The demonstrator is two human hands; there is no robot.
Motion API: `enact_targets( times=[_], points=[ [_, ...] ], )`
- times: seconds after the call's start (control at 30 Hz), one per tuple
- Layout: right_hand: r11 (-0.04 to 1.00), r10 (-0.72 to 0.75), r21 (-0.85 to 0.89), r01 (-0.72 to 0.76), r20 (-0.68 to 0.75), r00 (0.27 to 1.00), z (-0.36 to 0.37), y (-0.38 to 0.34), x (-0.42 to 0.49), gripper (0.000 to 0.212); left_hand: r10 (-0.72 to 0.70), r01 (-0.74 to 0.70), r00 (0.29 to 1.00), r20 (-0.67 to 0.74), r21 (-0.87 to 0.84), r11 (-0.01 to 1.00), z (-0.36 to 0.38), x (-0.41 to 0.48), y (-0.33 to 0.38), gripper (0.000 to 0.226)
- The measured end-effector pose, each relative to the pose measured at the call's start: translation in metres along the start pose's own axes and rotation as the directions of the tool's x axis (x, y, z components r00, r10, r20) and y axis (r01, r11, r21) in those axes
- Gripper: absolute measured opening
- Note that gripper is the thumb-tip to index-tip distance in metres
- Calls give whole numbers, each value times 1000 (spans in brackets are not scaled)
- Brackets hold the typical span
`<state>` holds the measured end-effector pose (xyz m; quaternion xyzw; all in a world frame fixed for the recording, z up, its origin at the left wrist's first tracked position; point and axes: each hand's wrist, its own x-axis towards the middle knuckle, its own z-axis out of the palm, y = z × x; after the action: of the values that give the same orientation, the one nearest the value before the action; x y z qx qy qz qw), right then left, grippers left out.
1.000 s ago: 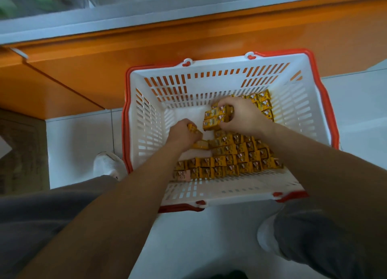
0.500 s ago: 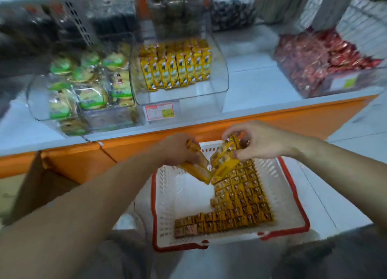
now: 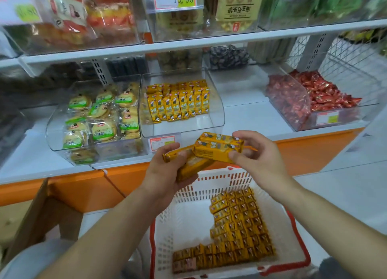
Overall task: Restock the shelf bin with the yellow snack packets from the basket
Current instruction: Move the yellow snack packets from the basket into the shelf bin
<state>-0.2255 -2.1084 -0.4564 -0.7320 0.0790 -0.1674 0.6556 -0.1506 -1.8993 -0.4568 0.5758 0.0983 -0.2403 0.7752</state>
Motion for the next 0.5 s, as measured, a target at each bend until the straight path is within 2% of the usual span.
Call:
enact_targets(
  times=[0.13, 0.23, 0.37, 0.5],
  points=[
    [1000, 17, -4, -17, 1, 1000, 21, 9, -3, 44, -13, 10, 999, -50, -61, 998, 10, 6, -1, 12],
    [998, 46, -34, -46, -3, 999, 28, 11, 0, 47, -32, 30, 998, -60, -41, 999, 18, 14, -3, 31],
    [999, 37, -21, -35, 86, 996, 35, 12, -1, 51, -16, 17, 999, -43, 31, 999, 21, 22, -1, 59],
    [997, 76, -40, -71, 145, 987, 41, 18, -4, 53, 6, -2, 998, -62, 62, 998, 22, 29, -2, 54]
  ],
)
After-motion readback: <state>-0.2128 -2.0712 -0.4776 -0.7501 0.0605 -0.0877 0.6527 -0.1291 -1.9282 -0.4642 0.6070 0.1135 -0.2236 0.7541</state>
